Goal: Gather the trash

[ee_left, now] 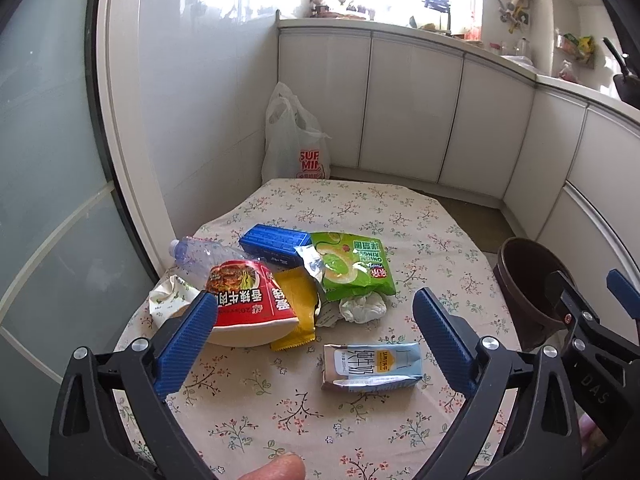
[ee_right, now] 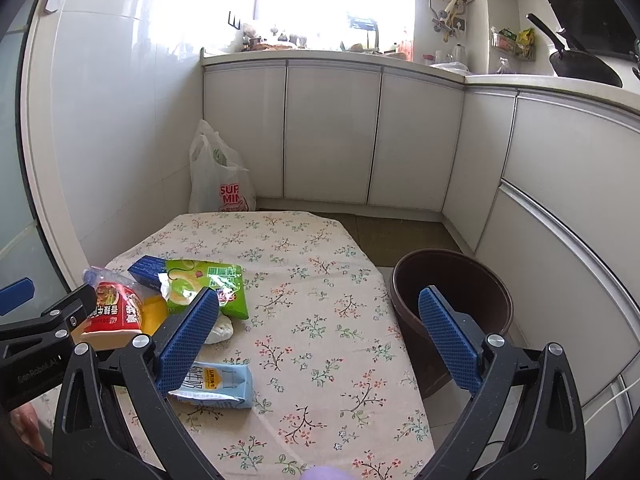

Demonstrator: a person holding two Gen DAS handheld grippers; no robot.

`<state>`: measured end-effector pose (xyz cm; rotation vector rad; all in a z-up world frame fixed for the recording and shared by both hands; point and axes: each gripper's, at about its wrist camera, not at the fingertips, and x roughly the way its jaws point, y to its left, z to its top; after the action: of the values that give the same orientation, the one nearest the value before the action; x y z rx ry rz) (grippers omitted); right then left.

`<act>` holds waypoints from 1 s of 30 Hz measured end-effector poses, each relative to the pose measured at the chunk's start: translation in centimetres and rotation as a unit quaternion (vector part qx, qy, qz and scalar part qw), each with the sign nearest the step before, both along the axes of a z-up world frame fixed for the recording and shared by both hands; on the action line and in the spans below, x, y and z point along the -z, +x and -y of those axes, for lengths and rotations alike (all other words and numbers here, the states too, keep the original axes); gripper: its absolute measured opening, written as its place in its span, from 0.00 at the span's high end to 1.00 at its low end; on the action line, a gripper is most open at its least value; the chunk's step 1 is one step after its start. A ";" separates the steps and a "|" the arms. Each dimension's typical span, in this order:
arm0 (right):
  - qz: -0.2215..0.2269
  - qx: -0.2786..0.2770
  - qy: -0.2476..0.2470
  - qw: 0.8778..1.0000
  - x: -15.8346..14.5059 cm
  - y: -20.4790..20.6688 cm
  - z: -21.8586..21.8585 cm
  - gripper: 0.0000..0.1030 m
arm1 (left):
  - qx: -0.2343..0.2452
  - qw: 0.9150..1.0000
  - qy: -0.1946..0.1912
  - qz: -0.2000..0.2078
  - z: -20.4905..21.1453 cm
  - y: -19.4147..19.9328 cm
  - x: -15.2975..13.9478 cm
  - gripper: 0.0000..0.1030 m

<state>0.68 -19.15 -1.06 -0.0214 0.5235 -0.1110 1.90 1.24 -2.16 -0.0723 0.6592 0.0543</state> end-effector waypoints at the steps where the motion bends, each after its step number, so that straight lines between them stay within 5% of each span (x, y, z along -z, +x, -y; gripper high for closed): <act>1: -0.016 -0.003 0.010 1.000 0.5 0.4 0.2 0.07 | -0.004 1.000 -0.011 -0.013 -0.5 0.4 0.3 0.07; 8: -0.159 -0.016 0.111 0.981 2.2 3.9 2.3 0.07 | -0.051 0.984 -0.101 -0.139 -5.4 3.5 5.1 0.07; 13: -0.195 -0.019 0.193 0.962 0.2 6.2 3.8 0.07 | -0.079 0.962 -0.128 -0.227 -7.5 5.6 7.9 0.07; 17: -0.178 -0.010 0.259 0.949 -1.9 8.1 5.6 0.07 | -0.070 0.967 -0.130 -0.207 -7.1 7.3 4.7 0.07; 20: -0.162 0.012 0.291 0.943 -2.0 9.2 7.7 0.07 | -0.019 0.977 -0.178 -0.115 -6.2 8.4 -1.1 0.07; 23: -0.154 0.034 0.329 0.931 -0.2 9.6 10.4 0.07 | 0.048 0.978 -0.196 -0.049 -4.7 9.8 -4.5 0.07; 25: -0.168 0.064 0.345 0.921 2.1 9.8 12.1 0.07 | 0.093 0.971 -0.199 -0.093 -3.4 12.1 -2.6 0.07; 27: -0.194 0.088 0.375 0.902 4.0 10.3 13.9 0.07 | 0.076 0.964 -0.201 -0.156 -3.1 13.9 0.6 0.07; 30: -0.191 0.099 0.401 0.890 4.6 10.4 15.5 0.07 | 0.036 0.966 -0.203 -0.155 -3.4 15.0 4.2 0.07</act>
<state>11.10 -34.66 -5.65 0.8403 0.9367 -0.0823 16.87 4.66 -6.36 -0.4412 0.9797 -0.1439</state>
